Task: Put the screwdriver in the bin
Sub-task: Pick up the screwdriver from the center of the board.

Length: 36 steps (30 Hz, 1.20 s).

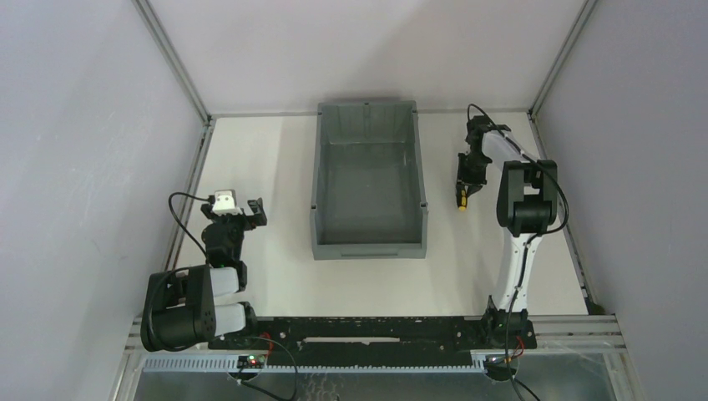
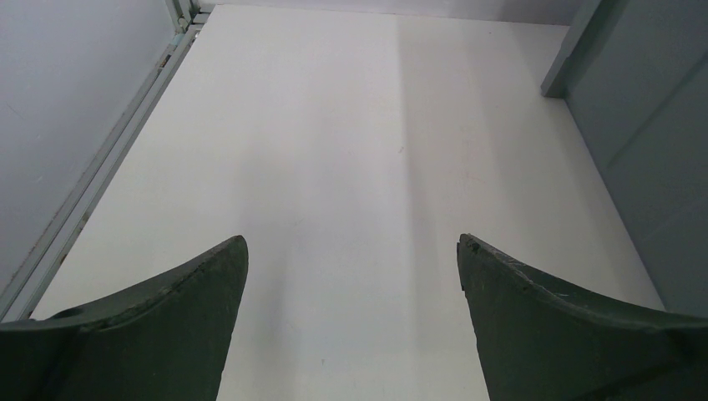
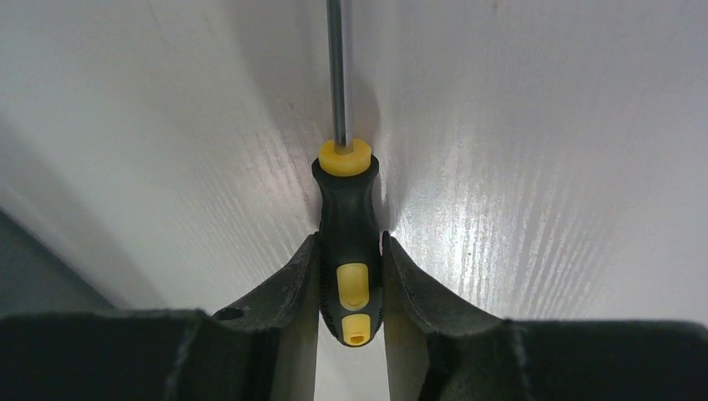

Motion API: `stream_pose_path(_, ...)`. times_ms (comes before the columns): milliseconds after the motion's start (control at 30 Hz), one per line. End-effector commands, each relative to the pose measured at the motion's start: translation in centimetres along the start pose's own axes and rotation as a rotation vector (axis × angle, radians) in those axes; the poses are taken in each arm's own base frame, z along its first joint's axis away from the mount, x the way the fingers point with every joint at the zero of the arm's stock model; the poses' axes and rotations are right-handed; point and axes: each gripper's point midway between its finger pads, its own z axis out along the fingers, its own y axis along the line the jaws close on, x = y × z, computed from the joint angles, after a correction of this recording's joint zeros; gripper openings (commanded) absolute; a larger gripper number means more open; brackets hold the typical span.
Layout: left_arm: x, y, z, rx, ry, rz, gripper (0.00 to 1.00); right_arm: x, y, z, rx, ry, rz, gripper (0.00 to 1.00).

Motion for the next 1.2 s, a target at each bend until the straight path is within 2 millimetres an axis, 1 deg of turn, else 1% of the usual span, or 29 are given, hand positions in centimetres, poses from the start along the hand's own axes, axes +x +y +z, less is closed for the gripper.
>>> stream_pose_path(0, -3.1, 0.0, 1.0, 0.001, -0.093, -0.001, 1.00, -0.9, 1.2, -3.0, -0.169, -0.049, 0.052, 0.12)
stream_pose_path(67, -3.1, -0.1, 1.0, 0.002, -0.093, 0.000, 1.00, -1.0, 1.8, -3.7, -0.232, -0.050, 0.062, 0.12)
stream_pose_path(333, -3.0, -0.1, 1.0, 0.002, -0.092, 0.000, 1.00, -1.9, 3.0, -6.2, -0.427, -0.064, 0.152, 0.11)
stream_pose_path(467, -3.0, 0.0, 1.0, 0.000, -0.092, 0.000, 1.00, -2.6, 3.8, -8.0, -0.516, -0.084, 0.177, 0.11)
stream_pose_path(733, -3.0, 0.0, 1.0, 0.001, -0.092, 0.000, 1.00, -4.4, 5.5, -12.3, -0.678, -0.119, 0.237, 0.11)
stream_pose_path(833, -3.0, 0.0, 1.0, 0.001, -0.092, -0.001, 1.00, -4.9, 6.2, -14.1, -0.723, -0.135, 0.257, 0.12)
stream_pose_path(933, -3.0, -0.1, 1.0, 0.002, -0.091, 0.000, 1.00, -5.5, 6.9, -16.4, -0.775, -0.166, 0.265, 0.12)
stream_pose_path(1100, -3.0, 0.0, 1.0, 0.001, -0.092, -0.001, 1.00, -6.5, 7.7, -20.9, -0.840, -0.231, 0.268, 0.12)
stream_pose_path(1167, -3.1, 0.0, 1.0, 0.001, -0.094, 0.000, 1.00, -6.7, 8.0, -22.4, -0.851, -0.248, 0.270, 0.12)
